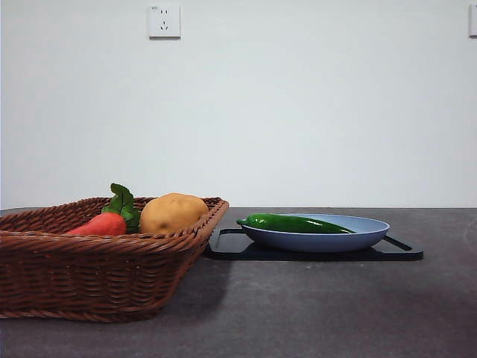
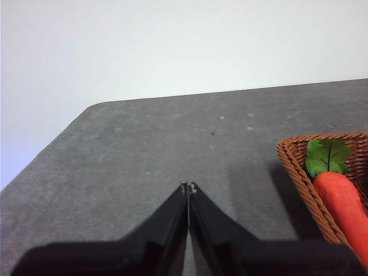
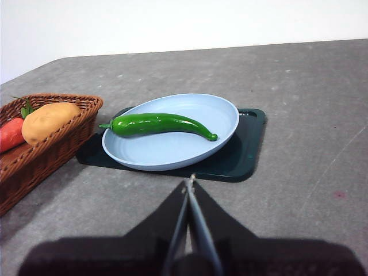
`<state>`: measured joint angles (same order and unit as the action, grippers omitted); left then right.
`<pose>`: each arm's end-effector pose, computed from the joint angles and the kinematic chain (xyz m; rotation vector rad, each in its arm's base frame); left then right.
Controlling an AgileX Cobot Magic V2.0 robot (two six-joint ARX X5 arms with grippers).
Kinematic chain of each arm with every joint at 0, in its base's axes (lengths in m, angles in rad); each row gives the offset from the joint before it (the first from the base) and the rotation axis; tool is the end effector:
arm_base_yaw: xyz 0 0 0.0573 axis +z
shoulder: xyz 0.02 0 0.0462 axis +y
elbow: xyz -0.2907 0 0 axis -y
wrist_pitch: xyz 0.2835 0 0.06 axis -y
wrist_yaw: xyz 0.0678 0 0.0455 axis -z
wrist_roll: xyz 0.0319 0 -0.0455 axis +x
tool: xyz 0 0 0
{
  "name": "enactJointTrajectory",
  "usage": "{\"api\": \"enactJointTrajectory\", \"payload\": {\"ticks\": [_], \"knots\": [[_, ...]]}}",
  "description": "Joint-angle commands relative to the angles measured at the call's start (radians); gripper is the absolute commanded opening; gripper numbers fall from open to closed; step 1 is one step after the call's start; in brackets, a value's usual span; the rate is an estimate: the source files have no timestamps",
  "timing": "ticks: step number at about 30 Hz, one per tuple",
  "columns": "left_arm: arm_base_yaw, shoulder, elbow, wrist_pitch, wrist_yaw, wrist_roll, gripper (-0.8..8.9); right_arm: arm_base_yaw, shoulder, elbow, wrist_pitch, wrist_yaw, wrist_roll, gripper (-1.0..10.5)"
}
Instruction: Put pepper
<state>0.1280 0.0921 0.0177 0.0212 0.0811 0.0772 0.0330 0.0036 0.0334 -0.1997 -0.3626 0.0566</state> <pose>0.1165 0.0124 0.1637 0.0716 0.0547 0.0448 0.1067 0.0148 0.1565 0.0838 0.1798 0.3898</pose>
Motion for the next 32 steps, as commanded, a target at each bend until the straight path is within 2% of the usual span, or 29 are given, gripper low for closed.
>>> {"api": "enactJointTrajectory", "payload": {"ticks": [1, 32], "knots": [[0.005, -0.002, -0.008, 0.008, 0.0, -0.006, 0.08, 0.002, -0.004, -0.01, 0.0, 0.002, 0.01, 0.1], [0.005, -0.002, -0.008, 0.008, 0.0, -0.006, 0.08, 0.002, -0.004, -0.01, 0.0, 0.002, 0.01, 0.1]]}}
